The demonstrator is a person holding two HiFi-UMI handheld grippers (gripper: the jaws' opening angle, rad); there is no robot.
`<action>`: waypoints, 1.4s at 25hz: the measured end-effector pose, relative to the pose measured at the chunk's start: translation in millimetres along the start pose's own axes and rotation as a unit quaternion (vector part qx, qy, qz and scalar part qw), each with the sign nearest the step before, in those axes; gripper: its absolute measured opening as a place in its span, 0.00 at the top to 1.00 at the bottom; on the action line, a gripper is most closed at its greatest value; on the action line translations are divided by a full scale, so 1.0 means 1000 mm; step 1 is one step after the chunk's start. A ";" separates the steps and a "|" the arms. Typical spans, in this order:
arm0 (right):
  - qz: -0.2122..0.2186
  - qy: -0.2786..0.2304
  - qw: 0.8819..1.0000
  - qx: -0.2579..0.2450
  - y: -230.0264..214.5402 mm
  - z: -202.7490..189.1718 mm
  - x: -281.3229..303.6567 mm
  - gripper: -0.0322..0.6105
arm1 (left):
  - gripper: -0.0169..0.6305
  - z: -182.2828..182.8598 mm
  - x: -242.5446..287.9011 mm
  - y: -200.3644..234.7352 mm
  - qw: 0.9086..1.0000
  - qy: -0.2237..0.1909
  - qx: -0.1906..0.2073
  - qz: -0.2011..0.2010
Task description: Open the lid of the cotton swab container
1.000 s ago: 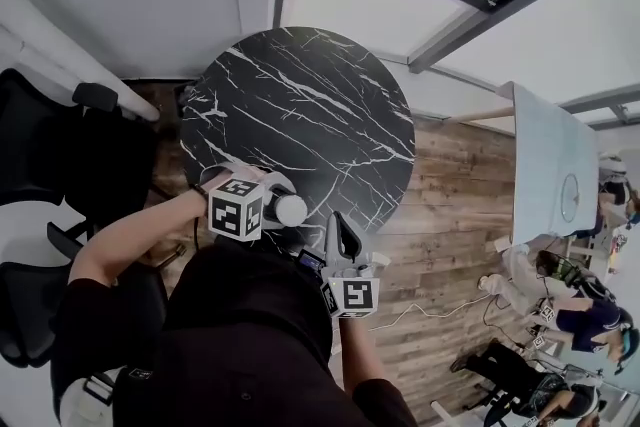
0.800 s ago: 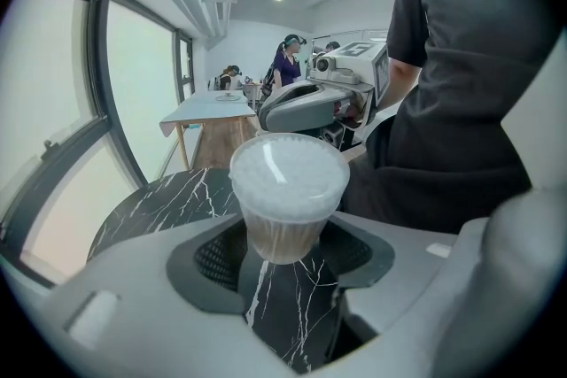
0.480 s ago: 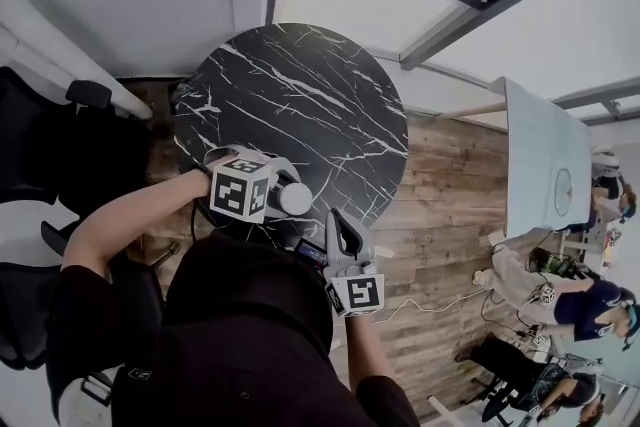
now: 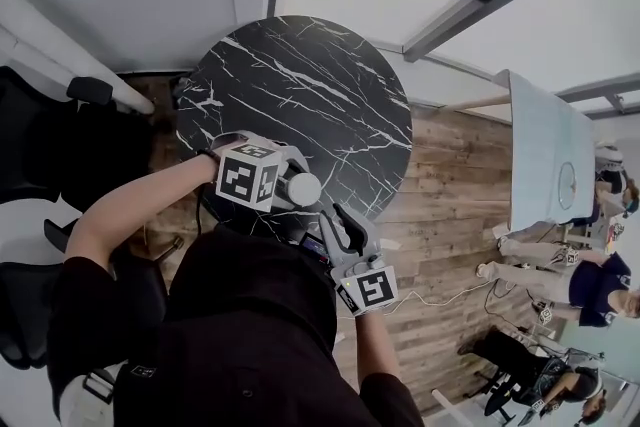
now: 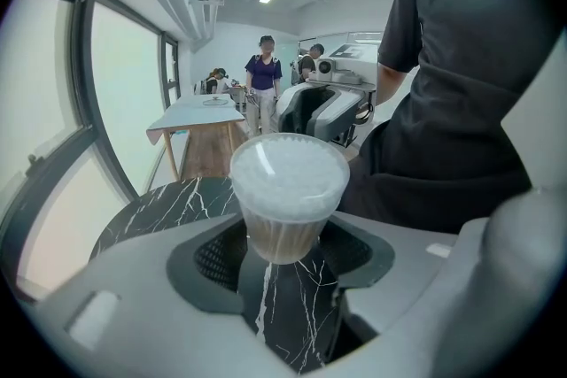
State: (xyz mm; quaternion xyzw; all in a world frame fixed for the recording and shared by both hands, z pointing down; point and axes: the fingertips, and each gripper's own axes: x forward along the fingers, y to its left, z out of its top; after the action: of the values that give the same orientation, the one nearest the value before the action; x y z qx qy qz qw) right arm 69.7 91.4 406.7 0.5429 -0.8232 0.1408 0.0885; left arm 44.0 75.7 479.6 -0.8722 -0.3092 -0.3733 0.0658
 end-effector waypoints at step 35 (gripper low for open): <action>0.108 0.040 0.993 -0.032 0.020 0.001 0.027 0.56 | 0.58 0.019 0.021 -0.021 0.998 -0.005 0.027 -0.054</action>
State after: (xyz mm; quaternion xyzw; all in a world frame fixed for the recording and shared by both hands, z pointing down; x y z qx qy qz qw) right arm 40.8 74.6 410.8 0.4420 -0.8767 0.1445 0.1229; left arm 54.0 109.0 478.1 -0.8539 -0.3664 -0.3634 0.0671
